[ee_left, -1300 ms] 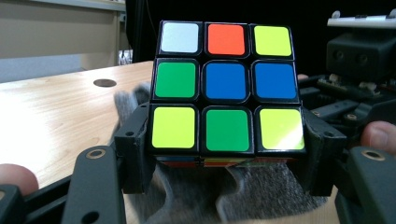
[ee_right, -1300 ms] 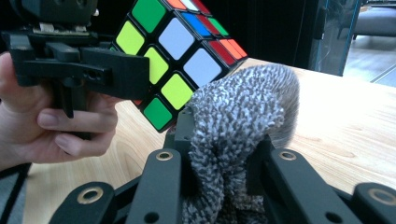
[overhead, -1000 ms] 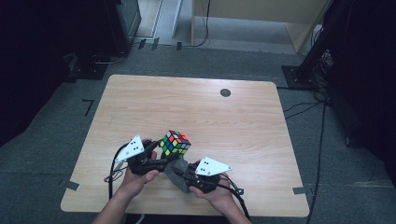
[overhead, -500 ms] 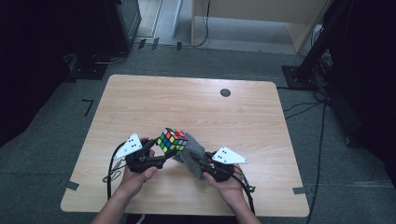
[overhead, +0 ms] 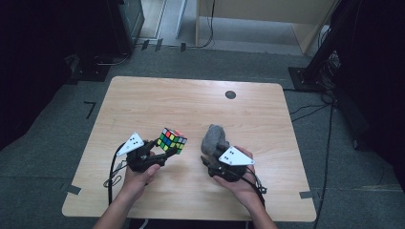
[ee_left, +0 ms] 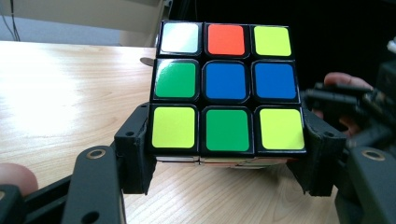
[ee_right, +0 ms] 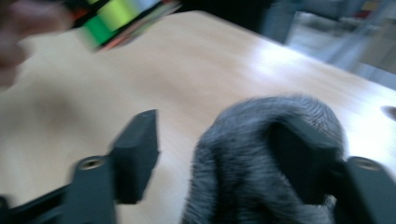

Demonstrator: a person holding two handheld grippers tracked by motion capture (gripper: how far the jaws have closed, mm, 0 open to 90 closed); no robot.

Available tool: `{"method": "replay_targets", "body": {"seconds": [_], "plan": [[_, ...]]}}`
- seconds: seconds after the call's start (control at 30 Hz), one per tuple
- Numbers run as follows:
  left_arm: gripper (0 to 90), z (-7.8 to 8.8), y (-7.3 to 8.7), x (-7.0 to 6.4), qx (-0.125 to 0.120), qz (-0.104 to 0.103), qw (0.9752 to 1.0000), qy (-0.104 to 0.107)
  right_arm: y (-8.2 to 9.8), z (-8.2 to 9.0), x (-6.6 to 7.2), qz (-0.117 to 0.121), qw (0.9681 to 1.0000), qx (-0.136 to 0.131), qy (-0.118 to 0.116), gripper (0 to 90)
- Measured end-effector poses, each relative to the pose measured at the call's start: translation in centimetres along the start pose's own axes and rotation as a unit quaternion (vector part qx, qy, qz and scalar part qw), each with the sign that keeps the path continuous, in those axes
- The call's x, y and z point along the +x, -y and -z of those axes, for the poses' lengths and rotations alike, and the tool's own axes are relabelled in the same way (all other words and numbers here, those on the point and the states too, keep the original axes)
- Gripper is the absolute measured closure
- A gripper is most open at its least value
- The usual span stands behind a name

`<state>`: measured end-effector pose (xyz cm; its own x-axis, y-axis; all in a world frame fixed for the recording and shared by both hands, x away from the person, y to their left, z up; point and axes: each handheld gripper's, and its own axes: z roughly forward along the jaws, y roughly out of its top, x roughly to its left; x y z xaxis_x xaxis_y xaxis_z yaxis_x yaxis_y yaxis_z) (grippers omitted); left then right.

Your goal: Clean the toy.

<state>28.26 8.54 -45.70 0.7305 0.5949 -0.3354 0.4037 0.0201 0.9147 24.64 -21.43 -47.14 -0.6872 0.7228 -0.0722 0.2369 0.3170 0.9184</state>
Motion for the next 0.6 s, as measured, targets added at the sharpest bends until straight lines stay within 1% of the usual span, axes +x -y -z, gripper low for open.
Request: {"method": "replay_targets", "body": {"seconds": [0.03,0.07,0.1,0.13,0.17,0.2,0.23,0.3,0.33,0.4,0.43,0.5,0.53,0.6], "plan": [[34.3,0.0,0.0,0.0,0.000,-0.002,1.0000,0.000,0.1,-0.3,0.4,0.017,0.9997,0.003,-0.015,43.6],[34.2,0.0,0.0,-0.1,0.001,-0.004,1.0000,-0.001,0.2,-0.5,0.9,0.031,0.9992,0.005,-0.023,42.2],[34.3,0.0,0.0,-0.1,0.001,-0.004,1.0000,-0.002,0.3,-0.7,1.2,0.038,0.9989,0.010,-0.024,40.4],[34.3,0.0,0.0,0.0,0.002,-0.002,1.0000,-0.002,0.3,-0.9,1.3,0.036,0.9991,0.015,-0.019,38.2],[34.3,0.0,0.0,0.0,0.002,0.001,1.0000,-0.002,0.3,-1.0,1.2,0.028,0.9994,0.016,-0.012,36.5],[34.3,0.0,0.0,0.0,0.002,0.003,1.0000,-0.002,0.4,-0.9,1.0,0.020,0.9997,0.011,-0.005,34.8],[34.2,0.0,0.0,0.0,0.003,0.005,1.0000,0.000,0.3,-0.7,0.8,0.019,0.9998,0.001,0.000,33.1],[34.3,-0.1,0.0,0.1,0.006,0.011,0.9999,0.006,0.0,-0.3,0.9,0.025,0.9995,-0.020,-0.001,30.0],[34.3,-0.2,0.0,0.0,0.008,0.018,0.9998,0.011,-0.1,-0.2,1.0,0.031,0.9990,-0.031,-0.004,27.8],[34.3,-0.4,0.0,-0.2,0.013,0.020,0.9996,0.018,-0.2,-0.4,1.6,0.052,0.9972,-0.053,-0.005,23.0],[34.3,-0.5,0.0,-0.4,0.016,0.018,0.9995,0.021,-0.1,-0.6,2.0,0.070,0.9950,-0.071,-0.001,21.8],[34.2,-0.6,0.0,-0.7,0.021,0.016,0.9993,0.028,0.1,-1.1,2.6,0.093,0.9907,-0.098,0.011,21.5],[34.2,-0.7,0.0,-0.8,0.024,0.014,0.9991,0.032,0.2,-1.2,2.8,0.098,0.9898,-0.103,0.012,21.9],[34.2,-0.9,0.0,-1.2,0.030,0.011,0.9985,0.044,0.3,-1.3,3.1,0.100,0.9875,-0.121,0.003,22.8]]}}
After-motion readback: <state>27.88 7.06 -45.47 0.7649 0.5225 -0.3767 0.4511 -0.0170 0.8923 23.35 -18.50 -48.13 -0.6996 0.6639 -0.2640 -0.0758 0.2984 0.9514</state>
